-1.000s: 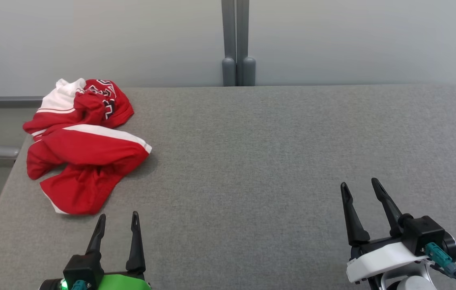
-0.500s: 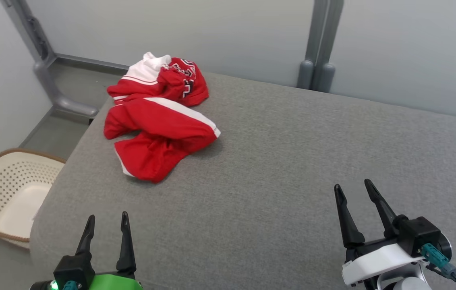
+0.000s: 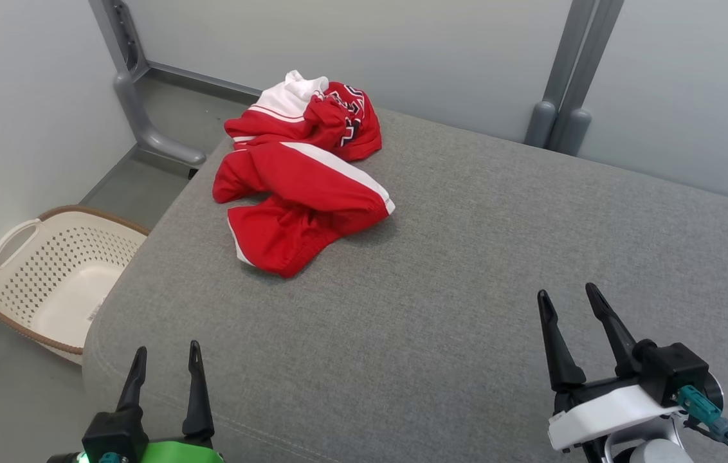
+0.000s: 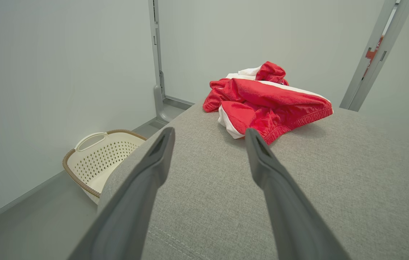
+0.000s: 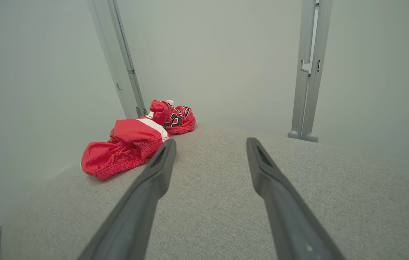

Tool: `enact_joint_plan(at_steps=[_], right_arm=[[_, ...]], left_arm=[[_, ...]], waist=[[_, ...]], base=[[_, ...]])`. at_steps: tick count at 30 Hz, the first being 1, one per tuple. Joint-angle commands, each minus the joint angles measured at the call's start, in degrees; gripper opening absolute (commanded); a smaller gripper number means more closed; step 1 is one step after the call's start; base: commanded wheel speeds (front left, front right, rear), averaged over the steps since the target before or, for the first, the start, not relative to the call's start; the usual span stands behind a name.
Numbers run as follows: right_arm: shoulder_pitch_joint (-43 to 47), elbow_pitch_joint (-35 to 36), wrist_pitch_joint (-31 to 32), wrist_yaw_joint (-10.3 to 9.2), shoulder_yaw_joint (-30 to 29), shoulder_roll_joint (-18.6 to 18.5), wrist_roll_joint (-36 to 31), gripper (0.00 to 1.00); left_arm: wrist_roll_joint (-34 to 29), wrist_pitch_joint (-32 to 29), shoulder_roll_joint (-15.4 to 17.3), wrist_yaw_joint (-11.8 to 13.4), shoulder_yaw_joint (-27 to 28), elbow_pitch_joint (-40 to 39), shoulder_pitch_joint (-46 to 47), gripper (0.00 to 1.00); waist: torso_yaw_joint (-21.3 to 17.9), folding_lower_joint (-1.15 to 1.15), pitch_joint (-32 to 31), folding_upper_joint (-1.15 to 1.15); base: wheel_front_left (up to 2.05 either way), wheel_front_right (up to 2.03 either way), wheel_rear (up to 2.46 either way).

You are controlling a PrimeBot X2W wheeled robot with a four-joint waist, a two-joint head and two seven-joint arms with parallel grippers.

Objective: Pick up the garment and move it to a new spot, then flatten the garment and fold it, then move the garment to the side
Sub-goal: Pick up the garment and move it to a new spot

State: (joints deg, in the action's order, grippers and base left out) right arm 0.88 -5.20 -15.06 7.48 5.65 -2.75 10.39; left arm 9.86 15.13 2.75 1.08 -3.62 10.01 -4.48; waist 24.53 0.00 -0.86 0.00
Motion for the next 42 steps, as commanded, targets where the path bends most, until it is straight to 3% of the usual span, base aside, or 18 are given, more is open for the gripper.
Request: enact_joint_plan(at_steps=[1,10,20,28,35,42], right_arm=[[-0.21,0.11,-0.18,0.02,-0.34,-0.24,-0.28,1.00],[-1.96,2.06,-0.18,0.02,-1.44,-0.23,-0.89,1.00],[-6.14,3.10,-0.18,0.02,-0.69,-0.24,-2.55,1.00],[-10.62,4.50,-0.18,0.02,-0.36,-0.23,-3.00,1.00],[-13.26,5.01,-0.18,0.02,0.55,-0.22,-3.17,1.00],[-14.69,5.75,-0.18,0.02,0.99,-0.22,-3.80,1.00]], left_arm=[[-0.63,0.04,0.25,-0.07,-0.16,0.19,-0.52,1.00],[-4.29,0.05,3.84,-3.06,-1.90,3.33,7.69,1.00],[-8.79,-6.03,9.16,-7.46,-8.69,12.80,30.95,1.00],[-5.45,-9.87,9.08,-8.43,-13.15,23.89,43.38,1.00],[-0.92,-14.64,11.98,-8.51,-18.63,33.57,49.35,1.00],[1.89,-17.32,14.02,-8.42,-18.40,41.26,52.36,1.00]], waist=[[-1.18,0.00,0.57,0.00],[-4.23,0.00,4.55,0.00],[-9.29,0.00,11.27,0.00],[-14.74,0.00,18.97,0.00],[-17.94,0.00,23.51,0.00],[-19.77,0.00,25.23,0.00]], base=[[0.00,0.00,0.00],[0.00,0.00,0.00],[0.00,0.00,0.00],[0.00,0.00,0.00],[0.00,0.00,0.00],[0.00,0.00,0.00]])
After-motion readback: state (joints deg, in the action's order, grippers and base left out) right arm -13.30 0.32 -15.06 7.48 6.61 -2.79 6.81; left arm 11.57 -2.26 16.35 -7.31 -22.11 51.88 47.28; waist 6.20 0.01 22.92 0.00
